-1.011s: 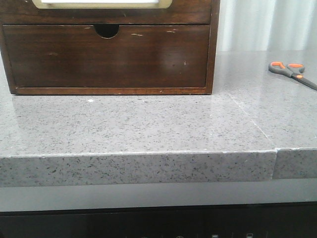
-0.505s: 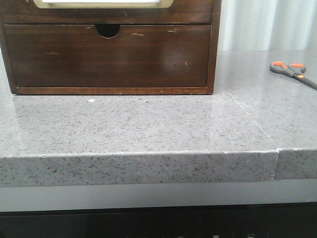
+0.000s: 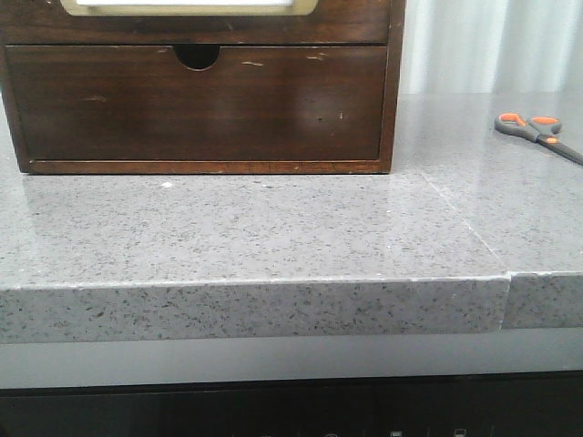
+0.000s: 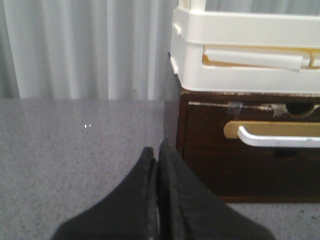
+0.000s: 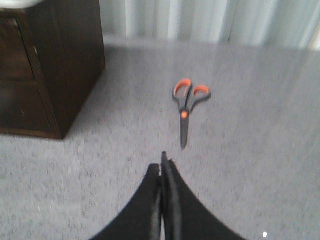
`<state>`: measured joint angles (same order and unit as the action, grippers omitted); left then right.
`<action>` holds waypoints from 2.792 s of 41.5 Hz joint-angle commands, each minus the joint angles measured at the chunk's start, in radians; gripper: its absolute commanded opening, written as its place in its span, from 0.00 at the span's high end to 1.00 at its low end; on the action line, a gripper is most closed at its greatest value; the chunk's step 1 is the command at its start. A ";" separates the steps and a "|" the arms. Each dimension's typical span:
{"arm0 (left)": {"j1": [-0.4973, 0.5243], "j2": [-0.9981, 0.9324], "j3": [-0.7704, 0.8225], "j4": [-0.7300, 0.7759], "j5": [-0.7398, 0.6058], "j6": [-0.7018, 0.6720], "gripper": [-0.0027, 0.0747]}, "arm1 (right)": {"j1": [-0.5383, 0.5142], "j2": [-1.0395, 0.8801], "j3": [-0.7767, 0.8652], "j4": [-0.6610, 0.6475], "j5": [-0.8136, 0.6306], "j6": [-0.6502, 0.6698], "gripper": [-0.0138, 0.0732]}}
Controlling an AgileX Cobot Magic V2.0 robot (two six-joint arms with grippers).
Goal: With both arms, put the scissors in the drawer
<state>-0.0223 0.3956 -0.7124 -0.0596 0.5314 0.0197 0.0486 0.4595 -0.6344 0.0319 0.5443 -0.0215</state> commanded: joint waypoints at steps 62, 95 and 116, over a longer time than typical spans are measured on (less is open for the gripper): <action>-0.007 0.479 -0.032 -1.007 0.023 0.298 0.30 | -0.008 0.240 -0.034 -0.022 -0.006 -0.063 0.20; -0.007 0.978 -0.148 -1.800 0.363 0.840 0.31 | -0.008 0.240 -0.034 -0.022 -0.006 -0.063 0.20; -0.007 1.078 -0.266 -1.800 0.399 0.838 0.64 | -0.008 0.240 -0.034 -0.022 -0.006 -0.063 0.20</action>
<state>-0.0240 1.5032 -0.9460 -1.7722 0.8776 0.8552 0.0486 0.6975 -0.6344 0.0174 0.5995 -0.0765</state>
